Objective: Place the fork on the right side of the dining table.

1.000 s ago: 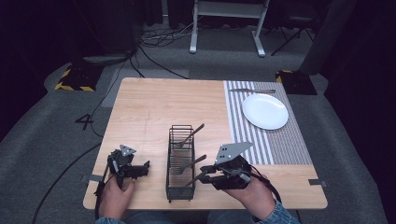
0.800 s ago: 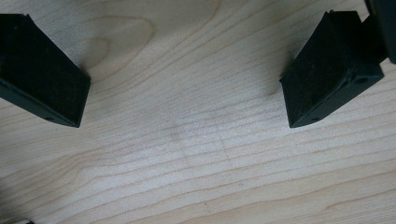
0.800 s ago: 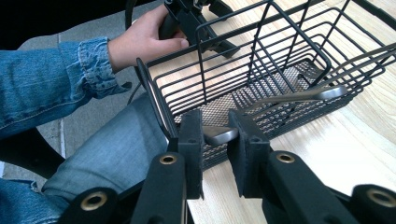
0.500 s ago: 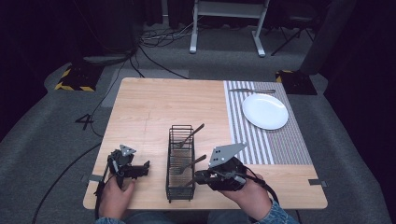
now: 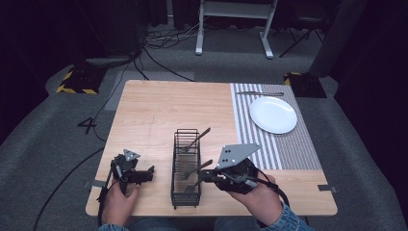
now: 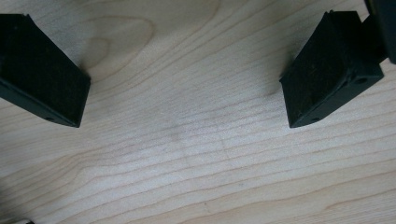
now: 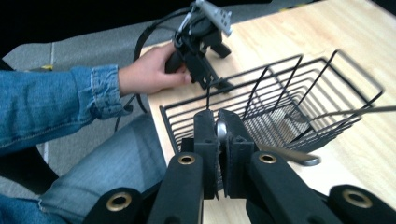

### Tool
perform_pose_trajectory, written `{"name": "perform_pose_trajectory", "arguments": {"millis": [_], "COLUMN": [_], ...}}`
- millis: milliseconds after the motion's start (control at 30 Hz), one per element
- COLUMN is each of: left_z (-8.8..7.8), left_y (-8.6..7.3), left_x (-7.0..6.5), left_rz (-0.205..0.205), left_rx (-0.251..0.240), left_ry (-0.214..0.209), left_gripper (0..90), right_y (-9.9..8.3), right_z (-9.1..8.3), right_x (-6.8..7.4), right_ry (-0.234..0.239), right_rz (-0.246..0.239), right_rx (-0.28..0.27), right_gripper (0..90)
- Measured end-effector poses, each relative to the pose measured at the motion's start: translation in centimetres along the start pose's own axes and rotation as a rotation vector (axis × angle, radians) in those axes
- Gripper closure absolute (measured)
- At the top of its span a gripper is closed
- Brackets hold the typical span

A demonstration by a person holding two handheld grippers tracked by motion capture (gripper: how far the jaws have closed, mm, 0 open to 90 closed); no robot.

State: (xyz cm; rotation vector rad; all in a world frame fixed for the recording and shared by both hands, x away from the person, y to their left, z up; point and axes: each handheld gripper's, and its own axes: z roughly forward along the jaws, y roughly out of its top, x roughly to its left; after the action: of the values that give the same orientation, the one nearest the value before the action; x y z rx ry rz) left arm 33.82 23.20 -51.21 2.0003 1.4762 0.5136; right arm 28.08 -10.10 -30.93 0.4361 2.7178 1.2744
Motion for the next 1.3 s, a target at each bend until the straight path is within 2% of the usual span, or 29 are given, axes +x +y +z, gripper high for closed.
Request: {"name": "perform_pose_trajectory", "arguments": {"millis": [133, 367, 633, 700, 800, 833, 867, 900, 933, 967, 1033, 1067, 1100, 1167, 1200, 1233, 1300], "left_z": [0.0, 0.0, 0.0, 0.0, 0.0, 0.0, 0.0, 0.0, 0.0, 0.0, 0.0, 0.0, 0.0, 0.0, 0.0, 0.0, 0.0], "left_y": [0.0, 0.0, 0.0, 0.0, 0.0, 0.0, 0.0, 0.0, 0.0, 0.0, 0.0, 0.0, 0.0, 0.0, 0.0, 0.0, 0.0], "left_x": [0.0, 0.0, 0.0, 0.0, 0.0, 0.0, 0.0, 0.0, 0.0, 0.0, 0.0, 0.0, 0.0, 0.0, 0.0, 0.0, 0.0], "left_rz": [0.0, -0.001, 0.0, 0.0, 0.0, 0.0, -0.001, 0.0, 0.0, 0.0, 0.0, 0.0, -0.001, 0.0, 0.0, -0.001, -0.001], "left_rx": [0.0, 0.0, 0.0, 0.0, 0.0, 0.0, 0.0, 0.0, -0.001, 0.0, -0.001, -0.001, -0.001, -0.001, -0.001, -0.001, -0.001], "left_ry": [0.0, 0.0, 0.0, 0.0, 0.0, 0.0, 0.0, 0.0, 0.0, 0.001, 0.0, 0.0, -0.001, 0.0, 0.0, 0.0, 0.0], "left_gripper": [1.2, 1.1, 1.2, 1.2, 1.2, 1.1, 1.1, 1.1, 1.1, 1.1, 1.1, 1.2, 1.2, 1.1, 1.1, 1.2, 1.2], "right_y": [0.6, 1.9, 1.9, 1.6, 1.3, 1.0, 1.0, 0.5, 0.5, -0.1, -0.7, -0.7, -1.4, -2.1, -2.1, -2.8, -3.2], "right_z": [-1.0, -4.3, -7.6, -8.9, -9.8, -10.7, -10.7, -11.6, -11.6, -12.5, -13.3, -13.3, -13.8, -14.2, -14.2, -14.3, -14.3], "right_x": [0.0, -0.3, -0.7, -1.1, -1.4, -1.7, -1.7, -2.1, -2.1, -2.6, -3.2, -3.2, -3.9, -4.7, -4.7, -5.6, -6.1], "right_ry": [-0.008, -0.017, -0.045, -0.06, -0.073, -0.099, -0.099, -0.13, -0.13, -0.168, -0.203, -0.203, -0.239, -0.265, -0.265, -0.286, -0.293], "right_rz": [0.0, 0.01, 0.026, 0.043, 0.057, 0.066, 0.066, 0.081, 0.081, 0.097, 0.117, 0.117, 0.138, 0.161, 0.161, 0.188, 0.203], "right_rx": [-0.025, -0.08, -0.126, -0.139, -0.143, -0.143, -0.143, -0.144, -0.144, -0.146, -0.148, -0.148, -0.148, -0.144, -0.144, -0.136, -0.132], "right_gripper": [86.4, 86.4, 86.4, 86.4, 86.4, 86.4, 86.4, 86.4, 86.4, 86.4, 86.4, 86.4, 86.4, 86.4, 86.4, 86.4, 86.4]}}
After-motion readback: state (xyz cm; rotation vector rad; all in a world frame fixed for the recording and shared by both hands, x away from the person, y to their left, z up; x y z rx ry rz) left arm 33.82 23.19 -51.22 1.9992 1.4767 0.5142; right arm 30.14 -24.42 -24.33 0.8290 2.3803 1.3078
